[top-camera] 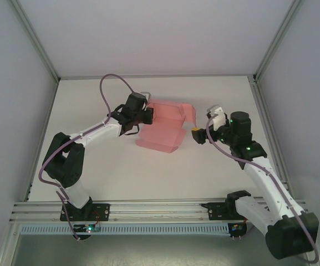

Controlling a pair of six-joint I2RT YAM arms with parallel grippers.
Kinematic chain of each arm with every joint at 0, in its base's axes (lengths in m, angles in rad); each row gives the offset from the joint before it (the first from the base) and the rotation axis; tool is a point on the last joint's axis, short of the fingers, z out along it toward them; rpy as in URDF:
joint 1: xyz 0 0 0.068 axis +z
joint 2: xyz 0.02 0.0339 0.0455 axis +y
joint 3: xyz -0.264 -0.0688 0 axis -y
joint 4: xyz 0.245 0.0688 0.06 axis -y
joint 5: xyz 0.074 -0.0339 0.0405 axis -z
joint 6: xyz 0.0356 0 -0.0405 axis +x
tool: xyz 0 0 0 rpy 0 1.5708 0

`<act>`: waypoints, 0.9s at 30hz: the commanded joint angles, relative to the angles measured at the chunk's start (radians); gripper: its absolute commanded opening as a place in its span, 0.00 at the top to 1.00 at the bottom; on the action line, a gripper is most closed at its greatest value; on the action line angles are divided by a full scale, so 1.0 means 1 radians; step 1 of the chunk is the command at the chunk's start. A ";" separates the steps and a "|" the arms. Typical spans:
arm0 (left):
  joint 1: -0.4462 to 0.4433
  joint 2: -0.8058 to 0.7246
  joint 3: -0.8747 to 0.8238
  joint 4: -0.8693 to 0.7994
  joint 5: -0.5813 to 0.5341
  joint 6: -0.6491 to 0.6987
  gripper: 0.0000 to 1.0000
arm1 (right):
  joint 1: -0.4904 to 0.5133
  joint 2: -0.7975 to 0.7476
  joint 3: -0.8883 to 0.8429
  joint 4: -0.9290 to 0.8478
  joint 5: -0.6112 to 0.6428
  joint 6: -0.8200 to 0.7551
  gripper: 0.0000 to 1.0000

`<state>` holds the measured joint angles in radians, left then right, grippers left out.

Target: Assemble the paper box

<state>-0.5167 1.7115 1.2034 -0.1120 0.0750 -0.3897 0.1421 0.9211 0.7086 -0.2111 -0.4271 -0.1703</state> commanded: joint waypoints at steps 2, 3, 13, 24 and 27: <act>0.001 -0.024 -0.018 -0.017 0.035 0.017 1.00 | -0.153 0.035 0.012 -0.013 -0.257 0.029 0.01; 0.000 -0.028 -0.019 -0.016 0.042 0.018 1.00 | -0.184 0.061 0.033 -0.010 -0.280 0.047 0.02; 0.001 -0.023 0.012 -0.028 0.087 0.015 1.00 | -0.187 0.430 0.296 -0.201 -0.465 -0.134 0.22; 0.000 -0.019 0.028 -0.004 0.095 -0.027 1.00 | -0.054 0.496 0.327 -0.219 -0.486 -0.184 0.52; 0.001 -0.013 0.037 -0.009 0.083 -0.037 1.00 | -0.021 0.497 0.303 -0.152 -0.425 -0.110 0.50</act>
<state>-0.5167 1.7103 1.2003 -0.1238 0.1539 -0.3996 0.0940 1.4071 1.0134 -0.4114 -0.8726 -0.3187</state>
